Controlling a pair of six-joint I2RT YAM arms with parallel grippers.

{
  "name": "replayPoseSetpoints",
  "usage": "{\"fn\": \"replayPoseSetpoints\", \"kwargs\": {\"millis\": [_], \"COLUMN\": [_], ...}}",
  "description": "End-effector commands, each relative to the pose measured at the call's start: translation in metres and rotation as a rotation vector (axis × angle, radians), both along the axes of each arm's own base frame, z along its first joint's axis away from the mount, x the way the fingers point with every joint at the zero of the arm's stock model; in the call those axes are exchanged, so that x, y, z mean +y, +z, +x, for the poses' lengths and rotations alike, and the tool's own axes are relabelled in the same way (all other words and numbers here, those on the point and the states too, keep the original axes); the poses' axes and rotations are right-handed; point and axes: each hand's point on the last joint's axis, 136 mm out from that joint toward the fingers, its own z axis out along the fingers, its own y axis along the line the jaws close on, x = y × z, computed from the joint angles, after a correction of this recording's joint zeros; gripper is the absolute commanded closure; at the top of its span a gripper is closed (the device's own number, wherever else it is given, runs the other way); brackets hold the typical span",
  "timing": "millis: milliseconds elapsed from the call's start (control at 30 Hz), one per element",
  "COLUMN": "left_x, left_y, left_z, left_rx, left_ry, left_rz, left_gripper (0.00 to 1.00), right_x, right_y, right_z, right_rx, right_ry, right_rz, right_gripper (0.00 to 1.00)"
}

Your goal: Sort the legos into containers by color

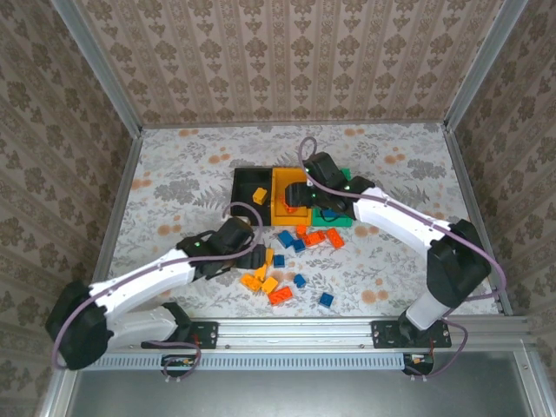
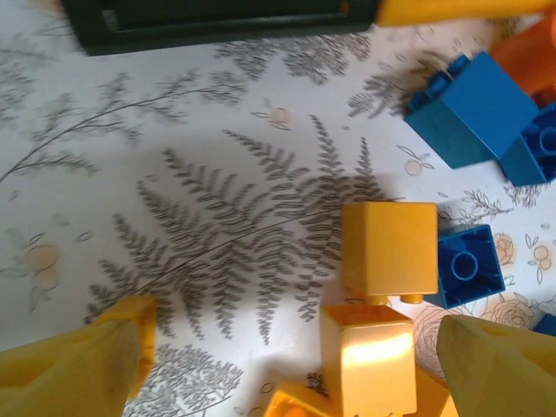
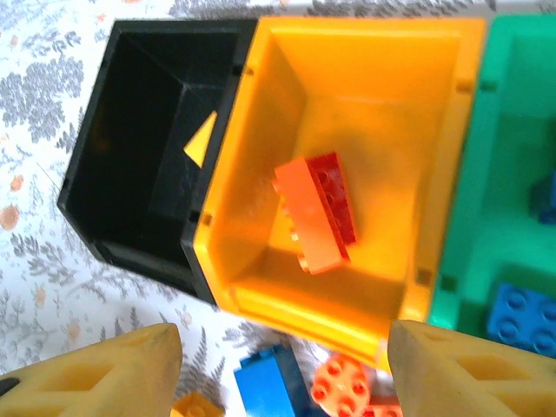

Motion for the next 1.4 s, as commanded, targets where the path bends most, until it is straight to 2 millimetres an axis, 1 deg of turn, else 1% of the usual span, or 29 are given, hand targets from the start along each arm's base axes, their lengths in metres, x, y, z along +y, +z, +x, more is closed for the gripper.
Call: {"fn": "replayPoseSetpoints", "kwargs": {"millis": [0,100,300,367,467,533,600,733,767,800,900,967,1067,1133,1200,1233,1300,1367], "left_x": [-0.023,-0.029,-0.039,-0.040,-0.039,-0.035,-0.030,-0.029,-0.030,-0.030,-0.030,-0.027,-0.021,-0.014,-0.007,-0.003,0.002,0.004], "left_y": [0.000,-0.014,-0.029,-0.034,-0.044,-0.049,-0.055,-0.057,-0.056,-0.054,-0.044,-0.031,0.008,0.038,0.064,0.073,0.084,0.084], "left_z": [0.005,0.010,0.021,0.023,0.021,0.019,0.018,0.017,0.018,0.018,0.020,0.023,0.037,0.052,0.070,0.081,0.103,0.127], "left_rx": [-0.019,0.004,0.000,0.006,0.033,0.046,0.059,0.063,0.059,0.055,0.035,0.012,-0.069,-0.135,-0.203,-0.229,-0.260,-0.255], "left_ry": [-0.105,-0.115,-0.119,-0.121,-0.125,-0.114,-0.103,-0.096,-0.095,-0.094,-0.088,-0.067,-0.015,0.029,0.069,0.095,0.137,0.176], "left_rz": [0.074,0.145,0.191,0.203,0.224,0.237,0.239,0.230,0.225,0.220,0.198,0.174,0.089,0.047,0.041,0.045,0.041,0.008], "left_gripper": [0.13,0.22,0.23,0.26,0.35,0.37,0.42,0.53,0.56,0.59,0.66,0.70,0.70,0.70,0.70,0.70,0.69,0.69], "right_x": [-0.010,-0.017,-0.027,-0.030,-0.033,-0.035,-0.035,-0.037,-0.038,-0.038,-0.041,-0.044,-0.048,-0.052,-0.054,-0.056,-0.058,-0.060], "right_y": [-0.001,-0.003,0.004,0.007,0.007,0.007,0.006,0.007,0.018,0.018,0.019,0.021,0.020,0.020,0.018,0.016,0.012,0.008], "right_z": [-0.009,-0.017,-0.026,-0.027,-0.028,-0.028,-0.027,-0.026,-0.027,-0.027,-0.028,-0.029,-0.032,-0.033,-0.035,-0.036,-0.038,-0.040], "right_rx": [-0.007,-0.003,-0.029,-0.040,-0.045,-0.045,-0.046,-0.049,-0.074,-0.074,-0.078,-0.083,-0.086,-0.086,-0.085,-0.083,-0.076,-0.066], "right_ry": [-0.032,-0.039,-0.047,-0.052,-0.057,-0.059,-0.060,-0.067,-0.067,-0.069,-0.081,-0.089,-0.099,-0.112,-0.121,-0.127,-0.132,-0.138], "right_rz": [0.021,0.010,0.016,0.012,0.005,0.002,0.000,0.001,0.019,0.020,0.019,0.021,0.026,0.034,0.041,0.044,0.045,0.040], "right_gripper": [0.34,0.34,0.34,0.34,0.34,0.34,0.33,0.33,0.34,0.33,0.34,0.34,0.34,0.33,0.33,0.33,0.33,0.33]}}
